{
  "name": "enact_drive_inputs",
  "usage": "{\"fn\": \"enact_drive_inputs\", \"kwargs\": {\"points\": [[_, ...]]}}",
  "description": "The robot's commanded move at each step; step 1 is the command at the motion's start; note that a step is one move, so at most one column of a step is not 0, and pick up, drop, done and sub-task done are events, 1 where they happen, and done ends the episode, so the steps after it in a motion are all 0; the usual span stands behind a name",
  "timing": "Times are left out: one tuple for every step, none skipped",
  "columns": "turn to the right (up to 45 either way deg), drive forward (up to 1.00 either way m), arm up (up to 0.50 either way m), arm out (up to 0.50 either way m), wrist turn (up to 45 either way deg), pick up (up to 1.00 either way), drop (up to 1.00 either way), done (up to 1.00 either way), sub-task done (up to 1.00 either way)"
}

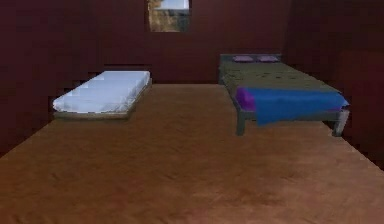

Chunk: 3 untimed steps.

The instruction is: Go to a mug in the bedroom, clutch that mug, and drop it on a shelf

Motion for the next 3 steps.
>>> {"fn": "enact_drive_inputs", "kwargs": {"points": [[-45.0, 0.0, 0.0, 0.0, 0.0, 0.0, 0.0, 0.0, 0.0], [-45.0, 0.0, 0.0, 0.0, 0.0, 0.0, 0.0, 0.0, 0.0], [-3.0, 0.0, 0.0, 0.0, 0.0, 0.0, 0.0, 0.0, 0.0]]}}
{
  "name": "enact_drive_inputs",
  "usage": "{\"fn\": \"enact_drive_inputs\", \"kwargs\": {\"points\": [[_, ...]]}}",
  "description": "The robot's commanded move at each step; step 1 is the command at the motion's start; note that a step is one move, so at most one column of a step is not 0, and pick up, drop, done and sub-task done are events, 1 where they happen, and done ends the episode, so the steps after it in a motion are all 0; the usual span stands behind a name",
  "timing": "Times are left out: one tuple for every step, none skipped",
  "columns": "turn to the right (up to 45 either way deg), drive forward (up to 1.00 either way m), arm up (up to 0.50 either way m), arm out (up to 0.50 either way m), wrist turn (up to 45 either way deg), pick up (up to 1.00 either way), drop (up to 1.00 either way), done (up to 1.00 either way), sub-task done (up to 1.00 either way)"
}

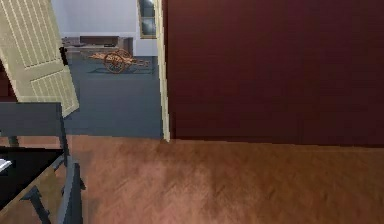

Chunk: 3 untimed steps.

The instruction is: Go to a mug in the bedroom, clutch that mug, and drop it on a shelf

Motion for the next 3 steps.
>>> {"fn": "enact_drive_inputs", "kwargs": {"points": [[0.0, 0.6, 0.0, 0.0, 0.0, 0.0, 0.0, 0.0, 0.0], [-27.0, 0.0, 0.0, 0.0, 0.0, 0.0, 0.0, 0.0, 0.0], [0.0, 1.0, 0.0, 0.0, 0.0, 0.0, 0.0, 0.0, 0.0]]}}
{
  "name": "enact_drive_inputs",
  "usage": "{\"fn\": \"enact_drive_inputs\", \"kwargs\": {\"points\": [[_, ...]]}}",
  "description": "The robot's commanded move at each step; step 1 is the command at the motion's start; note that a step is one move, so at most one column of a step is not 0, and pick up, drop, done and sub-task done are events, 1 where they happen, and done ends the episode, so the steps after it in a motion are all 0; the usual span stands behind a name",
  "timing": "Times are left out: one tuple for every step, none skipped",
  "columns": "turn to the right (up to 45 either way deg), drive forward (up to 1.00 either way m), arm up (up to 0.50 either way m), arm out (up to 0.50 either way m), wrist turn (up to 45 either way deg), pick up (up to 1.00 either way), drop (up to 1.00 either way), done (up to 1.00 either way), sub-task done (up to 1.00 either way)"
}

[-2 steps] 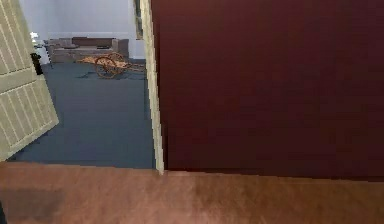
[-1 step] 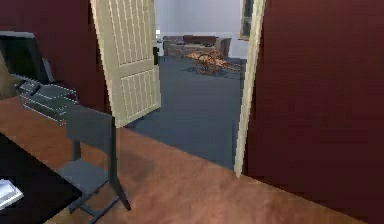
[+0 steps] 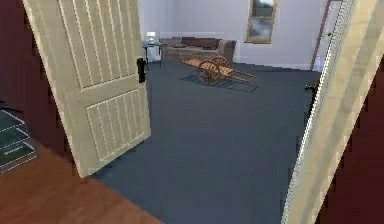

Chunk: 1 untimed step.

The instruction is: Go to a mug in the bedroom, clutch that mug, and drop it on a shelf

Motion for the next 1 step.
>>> {"fn": "enact_drive_inputs", "kwargs": {"points": [[-3.0, 0.0, 0.0, 0.0, 0.0, 0.0, 0.0, 0.0, 0.0]]}}
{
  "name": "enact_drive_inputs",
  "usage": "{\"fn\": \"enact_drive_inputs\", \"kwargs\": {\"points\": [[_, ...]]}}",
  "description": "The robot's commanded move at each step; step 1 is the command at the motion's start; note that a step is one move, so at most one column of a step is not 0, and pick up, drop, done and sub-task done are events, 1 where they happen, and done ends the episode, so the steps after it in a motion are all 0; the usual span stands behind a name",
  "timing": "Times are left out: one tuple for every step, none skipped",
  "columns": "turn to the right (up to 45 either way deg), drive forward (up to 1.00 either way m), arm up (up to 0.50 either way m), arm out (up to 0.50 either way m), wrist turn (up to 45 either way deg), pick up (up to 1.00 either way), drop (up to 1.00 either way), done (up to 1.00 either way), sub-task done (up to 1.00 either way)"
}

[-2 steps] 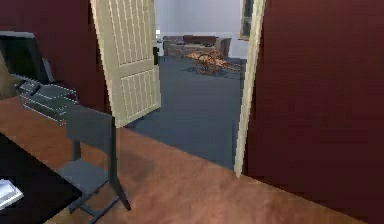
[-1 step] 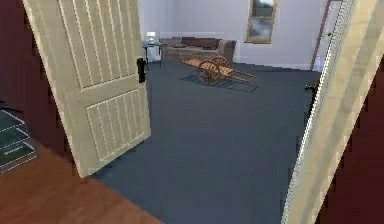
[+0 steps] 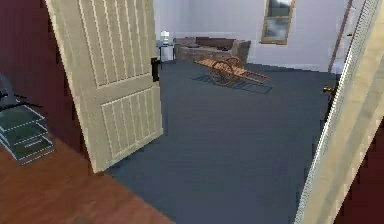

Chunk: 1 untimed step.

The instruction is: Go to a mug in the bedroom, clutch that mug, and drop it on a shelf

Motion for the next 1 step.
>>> {"fn": "enact_drive_inputs", "kwargs": {"points": [[0.0, 0.8, 0.0, 0.0, 0.0, 0.0, 0.0, 0.0, 0.0]]}}
